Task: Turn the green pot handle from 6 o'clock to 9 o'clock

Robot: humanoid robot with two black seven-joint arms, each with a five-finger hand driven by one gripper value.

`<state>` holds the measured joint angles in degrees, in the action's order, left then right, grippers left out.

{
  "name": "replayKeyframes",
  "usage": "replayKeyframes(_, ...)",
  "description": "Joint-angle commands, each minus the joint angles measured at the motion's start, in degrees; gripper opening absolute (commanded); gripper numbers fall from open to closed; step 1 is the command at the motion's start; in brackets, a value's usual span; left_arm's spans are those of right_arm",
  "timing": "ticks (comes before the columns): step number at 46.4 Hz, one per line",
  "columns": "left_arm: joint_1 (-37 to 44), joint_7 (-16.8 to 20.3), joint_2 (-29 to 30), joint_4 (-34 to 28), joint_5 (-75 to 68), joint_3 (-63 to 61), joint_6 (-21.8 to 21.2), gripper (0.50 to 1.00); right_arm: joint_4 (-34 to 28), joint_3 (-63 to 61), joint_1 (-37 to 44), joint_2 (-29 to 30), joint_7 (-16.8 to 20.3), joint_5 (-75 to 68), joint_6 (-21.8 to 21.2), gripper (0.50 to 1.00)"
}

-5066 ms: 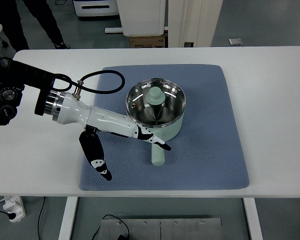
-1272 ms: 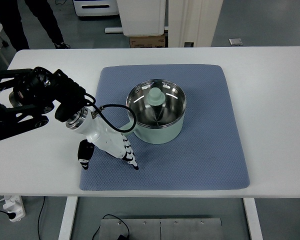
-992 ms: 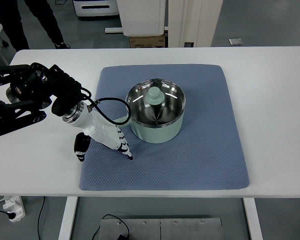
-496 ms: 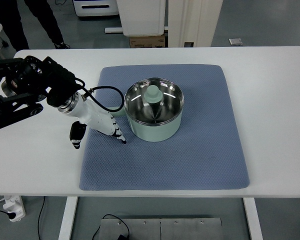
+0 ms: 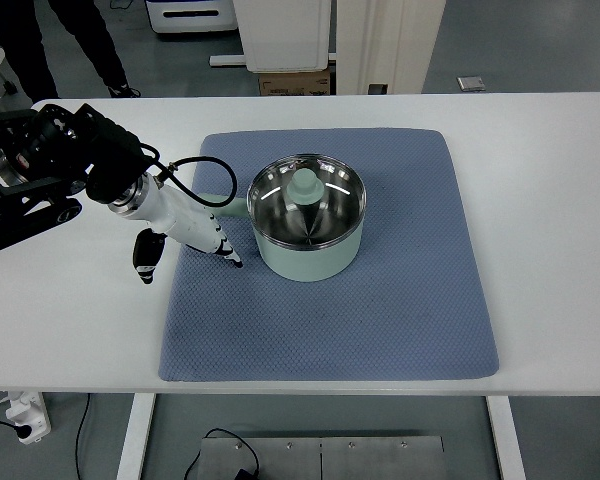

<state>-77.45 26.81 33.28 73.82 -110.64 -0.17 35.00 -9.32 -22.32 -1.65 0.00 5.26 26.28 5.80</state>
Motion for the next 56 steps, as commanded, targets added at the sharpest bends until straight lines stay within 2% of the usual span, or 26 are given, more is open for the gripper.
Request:
replayKeyframes(1, -0.4, 2.0, 0.2, 2.1, 0.1, 0.0, 0.0, 1.0, 0.0, 0.0, 0.0, 0.0, -0.1, -0.1, 0.0, 1.0)
replayKeyframes(9, -0.8, 4.3, 1.9, 9.8, 1.9, 0.0, 0.0, 1.0, 0.0, 0.0, 0.0, 0.0, 0.0, 0.0, 0.0, 1.0)
replayKeyframes(16, -0.7, 4.2, 2.0, 14.0, 12.9, 0.3, 0.0, 1.0, 0.0, 0.0, 0.0, 0.0, -0.1, 0.0, 0.0, 1.0)
replayKeyframes(25, -0.1, 3.6, 1.5, 13.8, 27.6, 3.8, 0.0, 1.0, 0.0, 0.0, 0.0, 0.0, -0.1, 0.0, 0.0, 1.0)
replayKeyframes(31, 0.7, 1.1, 1.3, 11.8, 42.5, 6.9, 0.0, 1.0, 0.0, 0.0, 0.0, 0.0, 0.0, 0.0, 0.0, 1.0)
replayKeyframes(38, 0.8, -0.5, 1.1, 3.8, 60.0, 8.6, 0.0, 1.0, 0.0, 0.0, 0.0, 0.0, 0.0, 0.0, 0.0, 1.0)
replayKeyframes(44, 0.8, -0.8, -1.1, -7.4, 74.2, 8.8, 0.0, 1.0, 0.0, 0.0, 0.0, 0.0, -0.1, 0.0, 0.0, 1.0)
replayKeyframes(56, 3.9, -0.9, -3.8, -25.6, 96.1, 8.7, -5.3, 1.0, 0.0, 0.0, 0.0, 0.0, 0.0, 0.0, 0.0, 1.0)
